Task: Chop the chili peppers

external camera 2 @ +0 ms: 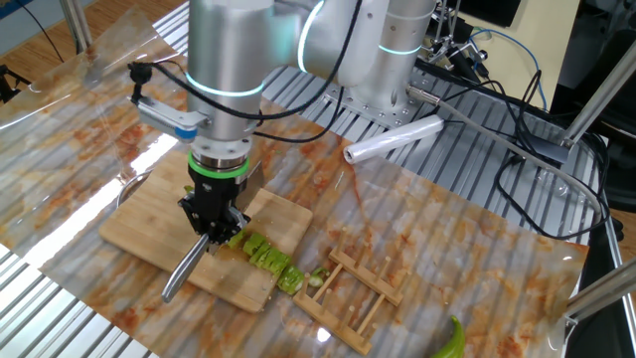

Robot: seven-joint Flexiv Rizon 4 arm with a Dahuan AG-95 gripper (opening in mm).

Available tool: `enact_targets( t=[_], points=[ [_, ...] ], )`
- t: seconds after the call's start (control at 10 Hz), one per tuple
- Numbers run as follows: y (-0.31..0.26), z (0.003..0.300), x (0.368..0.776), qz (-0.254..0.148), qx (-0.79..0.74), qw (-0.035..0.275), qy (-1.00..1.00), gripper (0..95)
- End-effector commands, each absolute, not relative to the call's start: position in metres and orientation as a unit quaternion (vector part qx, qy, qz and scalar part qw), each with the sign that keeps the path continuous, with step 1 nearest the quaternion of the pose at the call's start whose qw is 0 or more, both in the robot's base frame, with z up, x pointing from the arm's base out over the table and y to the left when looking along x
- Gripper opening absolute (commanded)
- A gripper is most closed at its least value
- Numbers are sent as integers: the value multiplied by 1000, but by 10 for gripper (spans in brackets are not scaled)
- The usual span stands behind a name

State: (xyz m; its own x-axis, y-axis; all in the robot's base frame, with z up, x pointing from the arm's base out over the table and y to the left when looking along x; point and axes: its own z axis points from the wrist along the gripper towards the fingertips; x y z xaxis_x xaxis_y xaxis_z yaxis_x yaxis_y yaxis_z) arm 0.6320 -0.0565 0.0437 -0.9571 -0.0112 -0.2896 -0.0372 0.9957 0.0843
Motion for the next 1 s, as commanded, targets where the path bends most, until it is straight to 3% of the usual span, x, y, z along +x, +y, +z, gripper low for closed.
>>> enact_targets(
  t=[0.1,0.2,1.0],
  points=[
    [-58,49,631,33,-7,163,986,0],
    [-58,52,633,32,-5,179,983,0],
    [-59,80,629,29,-7,187,982,0]
  ],
)
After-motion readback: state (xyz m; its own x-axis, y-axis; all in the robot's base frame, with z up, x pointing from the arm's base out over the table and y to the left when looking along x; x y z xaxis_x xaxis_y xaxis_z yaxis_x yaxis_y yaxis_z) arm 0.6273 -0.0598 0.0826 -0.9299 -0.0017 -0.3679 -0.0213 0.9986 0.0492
